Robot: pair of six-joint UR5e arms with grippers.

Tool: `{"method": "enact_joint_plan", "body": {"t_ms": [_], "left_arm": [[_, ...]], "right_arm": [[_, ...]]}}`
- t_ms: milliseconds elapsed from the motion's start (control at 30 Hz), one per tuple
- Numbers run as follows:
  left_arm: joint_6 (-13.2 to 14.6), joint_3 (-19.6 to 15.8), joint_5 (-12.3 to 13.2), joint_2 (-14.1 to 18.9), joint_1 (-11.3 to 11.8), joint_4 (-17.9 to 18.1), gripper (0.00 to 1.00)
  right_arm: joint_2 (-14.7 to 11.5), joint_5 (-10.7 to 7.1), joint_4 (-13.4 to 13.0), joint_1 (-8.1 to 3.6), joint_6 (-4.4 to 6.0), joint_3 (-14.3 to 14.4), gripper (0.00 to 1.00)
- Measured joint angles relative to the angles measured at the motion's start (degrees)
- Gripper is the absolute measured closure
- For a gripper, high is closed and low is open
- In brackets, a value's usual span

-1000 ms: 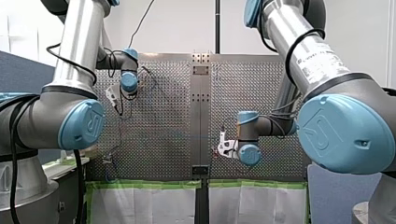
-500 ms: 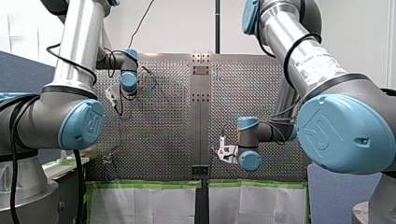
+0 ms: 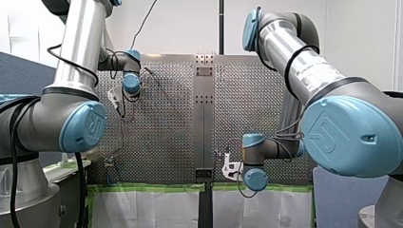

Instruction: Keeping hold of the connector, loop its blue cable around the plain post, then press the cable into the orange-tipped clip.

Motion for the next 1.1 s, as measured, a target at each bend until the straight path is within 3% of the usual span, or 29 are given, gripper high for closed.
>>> {"method": "enact_joint_plan", "body": {"t_ms": [200, 533, 800, 1100], "left_arm": [[0.0, 0.0, 0.0, 0.0, -0.05, -0.12, 0.0], [-0.21, 0.0, 0.0, -0.01, -0.07, -0.46, 0.0], [-4.22, 0.0, -0.5, -0.02, 0.8, -2.38, 0.0], [-9.56, -0.78, -0.21, 0.02, 4.67, -4.03, 0.0]], "right_arm": [[1.26, -0.67, -0.84, -0.09, 0.47, -0.01, 1.0], [6.2, -0.98, -4.43, -0.25, 1.56, -0.17, 1.0], [6.69, -1.0, -4.7, -0.29, 1.54, -0.36, 1.0], [6.71, -1.03, -4.2, -0.3, 1.39, -0.59, 1.0]]}}
